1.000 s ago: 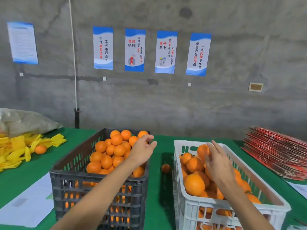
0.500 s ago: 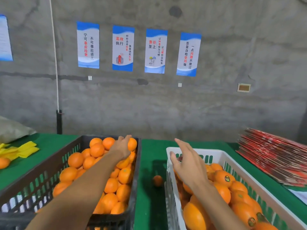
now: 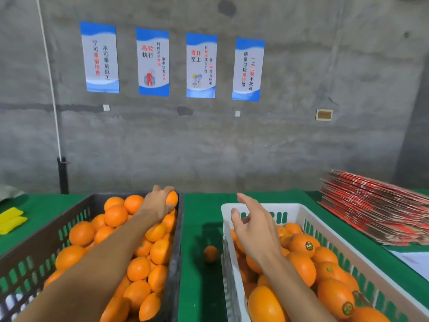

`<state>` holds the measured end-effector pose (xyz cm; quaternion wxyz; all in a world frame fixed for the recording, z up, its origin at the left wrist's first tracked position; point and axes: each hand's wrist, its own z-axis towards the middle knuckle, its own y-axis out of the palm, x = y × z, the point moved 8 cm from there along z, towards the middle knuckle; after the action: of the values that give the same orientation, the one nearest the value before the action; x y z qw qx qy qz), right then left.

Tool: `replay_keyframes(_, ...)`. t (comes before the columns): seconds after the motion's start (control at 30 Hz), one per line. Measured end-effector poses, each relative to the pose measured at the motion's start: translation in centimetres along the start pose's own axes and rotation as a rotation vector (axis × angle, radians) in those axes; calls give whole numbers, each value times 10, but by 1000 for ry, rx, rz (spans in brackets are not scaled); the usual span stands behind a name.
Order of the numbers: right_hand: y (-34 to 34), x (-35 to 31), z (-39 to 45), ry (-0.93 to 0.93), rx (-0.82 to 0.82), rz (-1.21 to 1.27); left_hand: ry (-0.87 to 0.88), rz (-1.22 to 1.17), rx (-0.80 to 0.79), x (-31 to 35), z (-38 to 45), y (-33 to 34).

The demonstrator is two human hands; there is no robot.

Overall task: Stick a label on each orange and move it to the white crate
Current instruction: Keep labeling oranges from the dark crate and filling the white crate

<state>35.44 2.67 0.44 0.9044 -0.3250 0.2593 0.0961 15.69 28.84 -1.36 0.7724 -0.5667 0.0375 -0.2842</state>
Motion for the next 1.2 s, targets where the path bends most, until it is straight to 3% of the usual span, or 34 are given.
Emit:
replay_keyframes(0.23, -26, -36, -13, -10, -25, 106, 153, -280, 130, 51, -91, -84)
replay_keyframes(0.37, -48, -66, -44, -69, -23, 222, 255, -445, 284, 78, -171, -117)
replay_keyframes(0.5, -65, -92, -92, -216, -67, 317, 416, -510, 449, 102, -259, -128)
replay_keyframes(0.63, -71, -91, -152, -338, -117, 362, 469, -515, 511, 101, -331, -117)
replay_keyframes(0.77, -59, -69, -208, -299, -214, 407, 420, -644, 408, 93, -381, -72)
replay_keyframes(1.0, -14, -5, -304, -118, -537, 336, -1, -953, -31, 70, -442, 61)
replay_keyframes(1.2, -3, 36, -354, 63, -704, 353, -249, -971, -175, 76, -486, 132)
